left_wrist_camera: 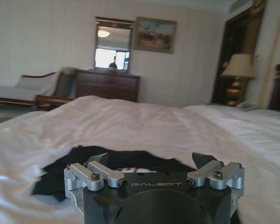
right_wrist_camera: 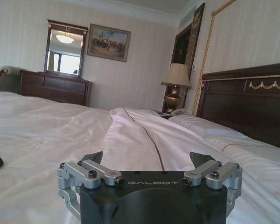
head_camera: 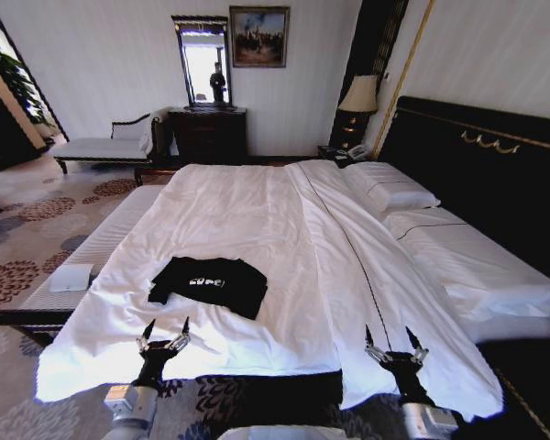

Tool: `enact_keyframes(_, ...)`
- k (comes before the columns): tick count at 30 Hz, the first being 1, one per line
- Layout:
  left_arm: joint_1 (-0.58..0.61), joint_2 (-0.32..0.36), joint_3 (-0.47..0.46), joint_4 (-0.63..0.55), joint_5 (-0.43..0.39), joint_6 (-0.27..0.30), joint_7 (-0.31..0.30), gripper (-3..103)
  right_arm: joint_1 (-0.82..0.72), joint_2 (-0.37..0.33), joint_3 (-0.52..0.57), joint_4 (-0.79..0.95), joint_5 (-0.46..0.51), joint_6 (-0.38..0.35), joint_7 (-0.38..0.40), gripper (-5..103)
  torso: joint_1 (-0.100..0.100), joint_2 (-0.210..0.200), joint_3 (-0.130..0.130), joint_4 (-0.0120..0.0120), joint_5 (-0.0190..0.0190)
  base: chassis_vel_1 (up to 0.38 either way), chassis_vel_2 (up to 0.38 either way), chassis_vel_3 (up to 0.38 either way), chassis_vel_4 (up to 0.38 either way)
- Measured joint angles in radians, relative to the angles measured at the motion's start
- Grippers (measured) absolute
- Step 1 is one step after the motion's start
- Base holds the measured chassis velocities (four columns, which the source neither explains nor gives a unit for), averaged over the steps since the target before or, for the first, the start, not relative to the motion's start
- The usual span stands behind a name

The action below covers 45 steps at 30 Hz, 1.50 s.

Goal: Fold the clothes on the bed.

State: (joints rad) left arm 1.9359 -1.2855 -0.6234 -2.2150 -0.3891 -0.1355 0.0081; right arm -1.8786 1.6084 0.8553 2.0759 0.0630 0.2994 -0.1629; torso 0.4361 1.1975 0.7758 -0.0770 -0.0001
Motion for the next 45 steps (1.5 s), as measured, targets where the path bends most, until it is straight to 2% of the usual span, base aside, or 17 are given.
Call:
enact_keyframes(4, 0.03, 0.027, -0.003, -0.015, -0.02, -0.03, 0.041, 100, 0.007, 0.0, -0.012, -0.005, 0.008, -0.003, -0.004, 100, 0.0, 0.0, 0.0, 0.0, 0.0001, 0.0, 0.0, 0.0, 0.0)
enact_keyframes(9, 0.048, 0.034, -0.022, -0.003, -0.019, -0.05, 0.046, 100, 0.016, 0.0, -0.013, -0.007, 0.002, -0.01, 0.002, 100, 0.0, 0.0, 0.0, 0.0, 0.0001, 0.0, 0.0, 0.0, 0.0)
enact_keyframes(26, 0.031, 0.016, -0.011, 0.002, 0.005, -0.045, 0.024, 100, 0.003, 0.0, -0.016, 0.001, -0.016, -0.012, 0.029, 100, 0.0, 0.0, 0.0, -0.0001, 0.0001, 0.0, 0.0, 0.0, 0.0)
enact_keyframes(32, 0.036, -0.009, -0.011, 0.002, 0.01, -0.043, 0.02, 100, 0.003, 0.0, -0.003, 0.009, -0.026, -0.009, 0.035, 100, 0.0, 0.0, 0.0, 0.0, 0.0, 0.0, 0.0, 0.0, 0.0)
enact_keyframes(45, 0.031, -0.011, -0.008, 0.002, 0.009, -0.038, 0.015, 100, 0.002, 0.0, 0.001, 0.003, -0.034, -0.01, 0.04, 100, 0.0, 0.0, 0.0, -0.0001, 0.0, 0.044, 0.058, -0.057, -0.056)
